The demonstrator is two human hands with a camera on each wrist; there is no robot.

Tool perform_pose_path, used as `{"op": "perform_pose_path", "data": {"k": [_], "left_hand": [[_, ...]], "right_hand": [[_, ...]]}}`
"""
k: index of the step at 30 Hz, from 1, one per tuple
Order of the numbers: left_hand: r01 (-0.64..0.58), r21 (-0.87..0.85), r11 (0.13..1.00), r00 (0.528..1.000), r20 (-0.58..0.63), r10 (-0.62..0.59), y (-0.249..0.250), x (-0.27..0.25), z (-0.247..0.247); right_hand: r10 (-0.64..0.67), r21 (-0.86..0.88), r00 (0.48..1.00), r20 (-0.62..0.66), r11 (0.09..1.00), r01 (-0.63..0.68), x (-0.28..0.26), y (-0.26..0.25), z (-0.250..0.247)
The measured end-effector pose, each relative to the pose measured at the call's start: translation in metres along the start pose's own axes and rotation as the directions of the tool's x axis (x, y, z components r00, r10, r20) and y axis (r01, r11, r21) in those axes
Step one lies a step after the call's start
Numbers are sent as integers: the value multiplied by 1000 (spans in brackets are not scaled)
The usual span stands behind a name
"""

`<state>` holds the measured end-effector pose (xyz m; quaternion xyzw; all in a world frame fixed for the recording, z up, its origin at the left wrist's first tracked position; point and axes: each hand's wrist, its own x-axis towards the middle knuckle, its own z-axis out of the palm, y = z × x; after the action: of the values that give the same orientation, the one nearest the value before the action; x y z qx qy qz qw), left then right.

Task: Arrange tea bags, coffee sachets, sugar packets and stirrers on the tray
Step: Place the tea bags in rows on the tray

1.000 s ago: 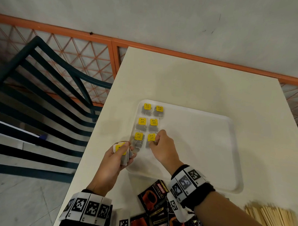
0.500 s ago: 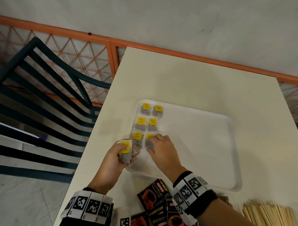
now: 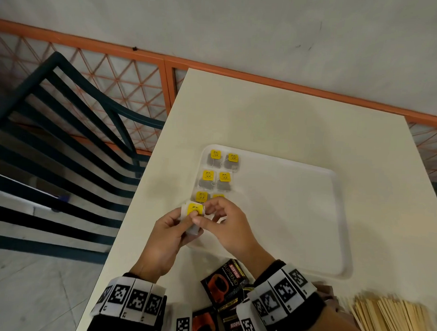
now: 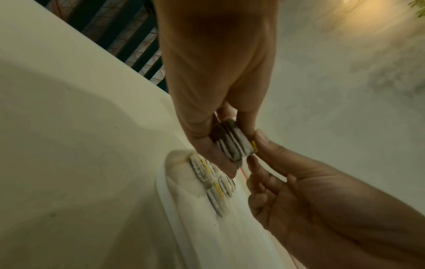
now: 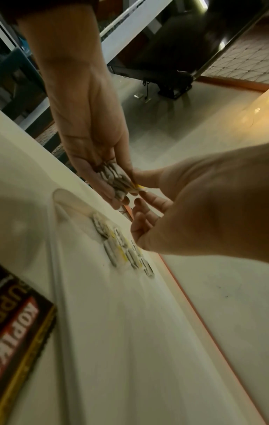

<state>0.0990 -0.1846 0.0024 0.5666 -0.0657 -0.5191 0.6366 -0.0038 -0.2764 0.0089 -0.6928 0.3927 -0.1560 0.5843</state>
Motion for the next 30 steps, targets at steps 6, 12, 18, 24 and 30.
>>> {"op": "perform_pose_path", "data": {"k": [6, 12, 18, 24, 30], "left_hand": [[46, 26, 999, 999, -3, -45, -1, -5, -10], [14, -36, 999, 992, -127, -19, 4, -6, -30], [-20, -13, 1000, 985, -170, 17, 4, -10, -42], [-26, 64, 998, 988, -149, 35, 4, -14, -37], [-44, 148, 988, 988, -138, 65, -1, -11, -29]], "right_hand": [[34, 108, 999, 39, 993, -38, 1, 6, 7], [227, 118, 973, 32, 966, -230, 8, 12, 3], [299, -2, 954, 14, 954, -299, 13, 23, 16], [273, -116, 961, -52, 954, -278, 18, 27, 22], [142, -178, 989, -38, 973, -147, 11, 18, 15]]}}
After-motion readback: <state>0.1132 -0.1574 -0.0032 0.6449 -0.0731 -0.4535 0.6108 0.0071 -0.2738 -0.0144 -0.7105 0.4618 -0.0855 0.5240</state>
